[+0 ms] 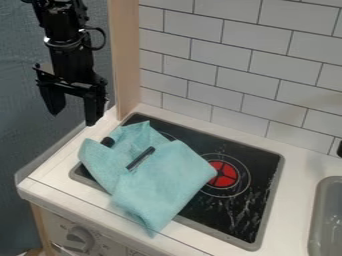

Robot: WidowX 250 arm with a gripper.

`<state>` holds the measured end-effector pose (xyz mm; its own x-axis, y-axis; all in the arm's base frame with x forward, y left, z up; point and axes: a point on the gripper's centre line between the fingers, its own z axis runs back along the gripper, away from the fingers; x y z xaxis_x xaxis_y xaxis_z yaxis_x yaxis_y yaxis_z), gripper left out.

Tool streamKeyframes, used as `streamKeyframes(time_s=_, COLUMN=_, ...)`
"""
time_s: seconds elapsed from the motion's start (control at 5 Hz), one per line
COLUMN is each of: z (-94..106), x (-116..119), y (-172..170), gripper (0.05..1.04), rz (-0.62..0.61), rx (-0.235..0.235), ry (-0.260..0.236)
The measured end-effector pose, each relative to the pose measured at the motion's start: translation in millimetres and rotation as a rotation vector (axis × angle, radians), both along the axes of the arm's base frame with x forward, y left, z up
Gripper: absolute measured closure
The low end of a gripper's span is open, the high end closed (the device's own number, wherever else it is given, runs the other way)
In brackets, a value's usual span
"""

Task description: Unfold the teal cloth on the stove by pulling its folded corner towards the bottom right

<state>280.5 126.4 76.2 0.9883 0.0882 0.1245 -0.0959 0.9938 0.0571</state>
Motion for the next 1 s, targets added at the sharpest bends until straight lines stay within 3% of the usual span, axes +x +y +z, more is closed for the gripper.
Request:
streamKeyframes(time_s=0.4, z=-15.8, x=-8.4, y=-15.5, gripper=0.085, rz=-0.039, rx=-0.017, ry=0.056)
streamKeyframes(time_s=1.0, z=-16.4, x=7.9, y=-71.7, gripper=0.085, rz=-0.215, rx=-0.038, ry=0.02)
